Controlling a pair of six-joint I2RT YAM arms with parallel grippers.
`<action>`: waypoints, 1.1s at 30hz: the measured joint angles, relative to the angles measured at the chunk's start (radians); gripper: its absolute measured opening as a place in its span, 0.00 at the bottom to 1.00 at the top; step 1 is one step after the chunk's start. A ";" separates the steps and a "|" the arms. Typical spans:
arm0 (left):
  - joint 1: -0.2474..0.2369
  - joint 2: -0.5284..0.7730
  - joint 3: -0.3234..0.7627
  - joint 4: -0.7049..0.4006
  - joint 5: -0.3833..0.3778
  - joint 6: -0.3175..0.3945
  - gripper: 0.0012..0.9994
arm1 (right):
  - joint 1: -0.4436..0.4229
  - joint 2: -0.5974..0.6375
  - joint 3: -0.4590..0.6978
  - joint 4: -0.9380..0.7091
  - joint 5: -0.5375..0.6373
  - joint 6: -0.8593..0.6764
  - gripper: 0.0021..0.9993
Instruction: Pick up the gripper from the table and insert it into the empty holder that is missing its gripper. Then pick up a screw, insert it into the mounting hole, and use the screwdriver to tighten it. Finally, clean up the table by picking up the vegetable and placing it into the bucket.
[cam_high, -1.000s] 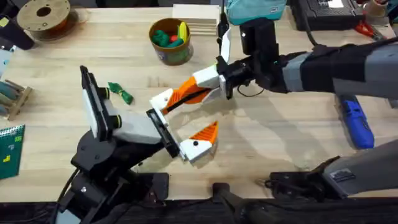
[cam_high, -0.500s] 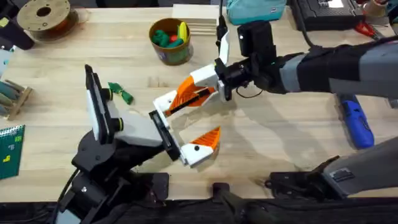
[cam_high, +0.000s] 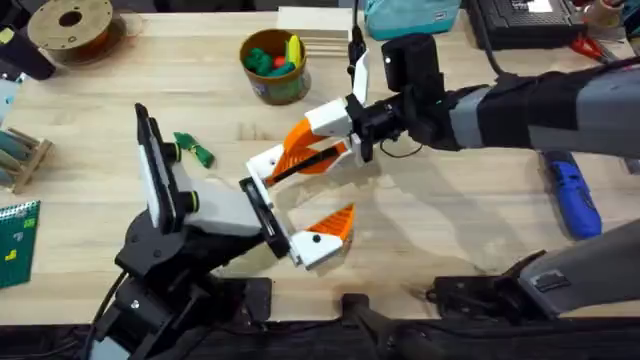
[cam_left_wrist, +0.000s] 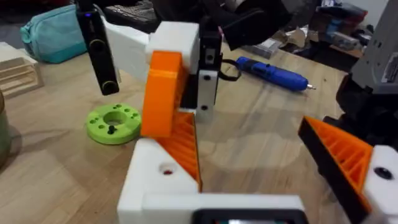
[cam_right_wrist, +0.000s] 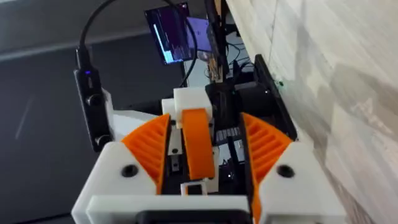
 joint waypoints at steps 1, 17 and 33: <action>0.000 0.000 0.000 0.000 0.004 0.000 0.99 | 0.000 0.000 0.000 0.002 -0.001 -0.001 0.57; 0.000 0.000 0.000 0.000 0.019 0.000 0.99 | -0.031 0.000 0.000 0.027 0.014 -0.004 0.84; 0.000 0.000 0.000 0.000 0.025 0.000 0.99 | -0.190 0.000 0.285 -0.266 0.267 -0.194 0.85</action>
